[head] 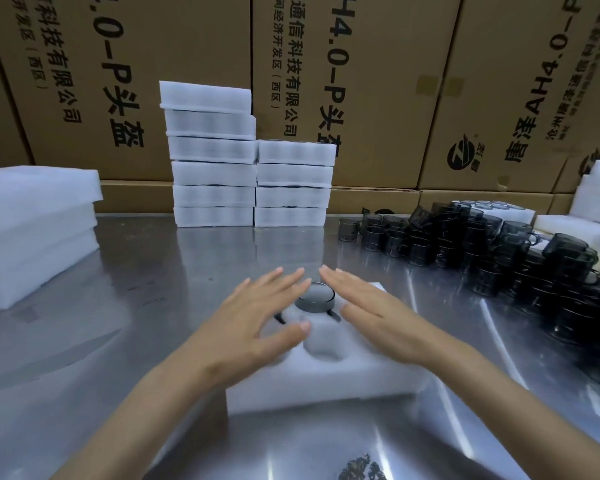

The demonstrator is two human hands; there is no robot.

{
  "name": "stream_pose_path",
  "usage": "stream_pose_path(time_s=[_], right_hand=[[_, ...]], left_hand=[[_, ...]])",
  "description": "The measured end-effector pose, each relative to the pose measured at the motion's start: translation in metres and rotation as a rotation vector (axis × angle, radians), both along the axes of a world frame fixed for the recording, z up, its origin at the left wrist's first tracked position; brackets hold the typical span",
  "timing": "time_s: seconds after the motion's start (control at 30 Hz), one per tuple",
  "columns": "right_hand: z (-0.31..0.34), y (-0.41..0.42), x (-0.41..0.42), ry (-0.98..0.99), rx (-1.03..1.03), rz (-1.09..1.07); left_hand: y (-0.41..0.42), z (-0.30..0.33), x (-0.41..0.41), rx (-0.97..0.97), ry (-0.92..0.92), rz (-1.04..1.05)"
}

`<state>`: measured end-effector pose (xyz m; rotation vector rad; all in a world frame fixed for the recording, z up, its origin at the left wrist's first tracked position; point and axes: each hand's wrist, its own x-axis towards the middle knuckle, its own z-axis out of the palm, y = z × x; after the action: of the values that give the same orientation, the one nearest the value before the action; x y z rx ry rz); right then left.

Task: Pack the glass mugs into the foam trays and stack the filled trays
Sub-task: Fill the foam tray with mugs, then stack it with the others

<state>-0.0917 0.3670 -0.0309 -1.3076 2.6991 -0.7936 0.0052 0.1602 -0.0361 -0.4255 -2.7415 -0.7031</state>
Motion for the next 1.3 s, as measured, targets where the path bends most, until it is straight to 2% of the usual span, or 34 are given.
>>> stream_pose_path(time_s=[0.1, 0.17, 0.4, 0.5, 0.57, 0.63, 0.7, 0.87, 0.97, 1.1, 1.3], right_hand=[[0.0, -0.004, 0.003, 0.076, 0.173, 0.005], [0.002, -0.005, 0.004, 0.088, 0.241, 0.003], [0.001, -0.008, 0.006, 0.123, 0.233, -0.008], [-0.003, -0.005, 0.005, 0.193, 0.038, -0.105], [-0.005, 0.001, -0.001, 0.173, -0.266, -0.226], [-0.008, 0.013, -0.013, 0.087, -0.552, -0.347], [-0.014, 0.028, -0.031, 0.044, -0.627, -0.5], [-0.012, 0.073, -0.087, 0.111, -0.487, -0.853], [-0.002, 0.097, -0.116, 0.144, -0.392, -1.004], [0.005, 0.117, -0.143, 0.169, -0.235, -1.099], [0.012, 0.133, -0.167, 0.186, -0.016, -1.166]], left_hand=[[0.003, -0.003, 0.001, -0.132, -0.106, 0.017], [0.001, -0.003, 0.0, -0.155, -0.144, 0.023], [0.0, -0.01, -0.003, -0.061, -0.075, 0.028], [0.001, -0.016, 0.0, 0.237, 0.031, 0.019], [-0.002, -0.02, 0.002, 0.519, 0.121, 0.034], [-0.007, -0.026, 0.001, 0.651, 0.191, 0.07], [-0.013, -0.032, -0.005, 0.707, 0.201, 0.136], [-0.026, -0.041, -0.022, 0.902, 0.053, 0.34], [-0.03, -0.042, -0.026, 0.862, 0.014, 0.367], [-0.032, -0.043, -0.027, 0.81, -0.024, 0.365], [-0.032, -0.043, -0.027, 0.83, -0.027, 0.363]])
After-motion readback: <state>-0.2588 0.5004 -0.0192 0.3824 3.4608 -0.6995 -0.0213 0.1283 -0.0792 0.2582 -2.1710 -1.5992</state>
